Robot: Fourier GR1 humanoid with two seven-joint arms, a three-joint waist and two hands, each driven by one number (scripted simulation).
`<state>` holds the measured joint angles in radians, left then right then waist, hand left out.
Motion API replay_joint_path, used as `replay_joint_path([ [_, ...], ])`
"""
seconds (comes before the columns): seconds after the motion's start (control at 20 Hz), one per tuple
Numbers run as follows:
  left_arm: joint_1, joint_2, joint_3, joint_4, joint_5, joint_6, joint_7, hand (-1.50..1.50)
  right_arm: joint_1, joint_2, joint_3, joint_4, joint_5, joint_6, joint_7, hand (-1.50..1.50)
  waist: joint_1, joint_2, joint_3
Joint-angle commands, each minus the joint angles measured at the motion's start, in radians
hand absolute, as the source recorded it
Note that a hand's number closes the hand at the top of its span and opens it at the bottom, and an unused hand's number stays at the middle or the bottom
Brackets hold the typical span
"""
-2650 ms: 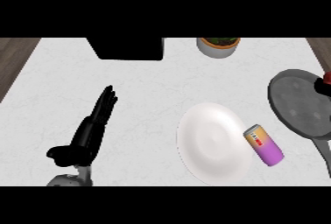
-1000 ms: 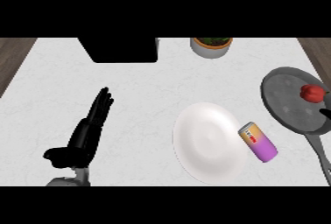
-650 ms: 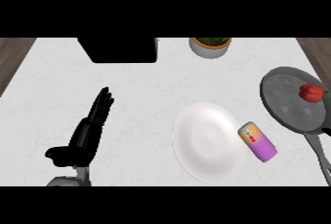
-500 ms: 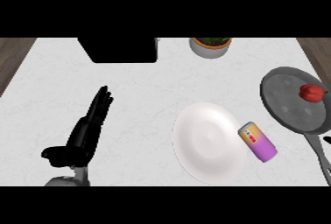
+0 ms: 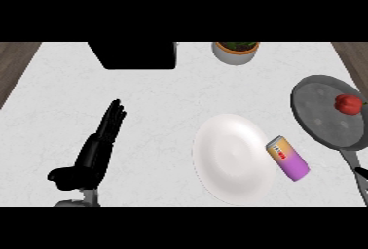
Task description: Pick the bell pepper from the plate and place it in the pan
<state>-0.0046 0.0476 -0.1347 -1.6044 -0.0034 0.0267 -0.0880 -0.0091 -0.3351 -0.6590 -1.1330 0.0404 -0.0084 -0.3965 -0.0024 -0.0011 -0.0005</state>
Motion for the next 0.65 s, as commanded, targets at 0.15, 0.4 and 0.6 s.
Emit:
replay_joint_path([
  [0.15,0.006,0.001,0.022,0.073,-0.010,-0.034,-0.073,0.00,0.076,0.016,0.035,-0.103,0.013,-0.048,0.053,-1.50,0.001,0.001,0.000],
  [0.4,0.032,-0.046,-0.052,-0.046,-0.053,0.027,0.019,0.00,0.096,0.019,0.062,-0.150,0.036,-0.075,0.070,-1.50,0.001,0.000,0.000],
  [0.6,-0.057,0.014,0.063,0.048,0.017,-0.057,-0.003,0.00,-0.020,-0.045,0.067,-0.037,0.078,-0.133,0.071,-1.50,0.003,0.002,0.001],
])
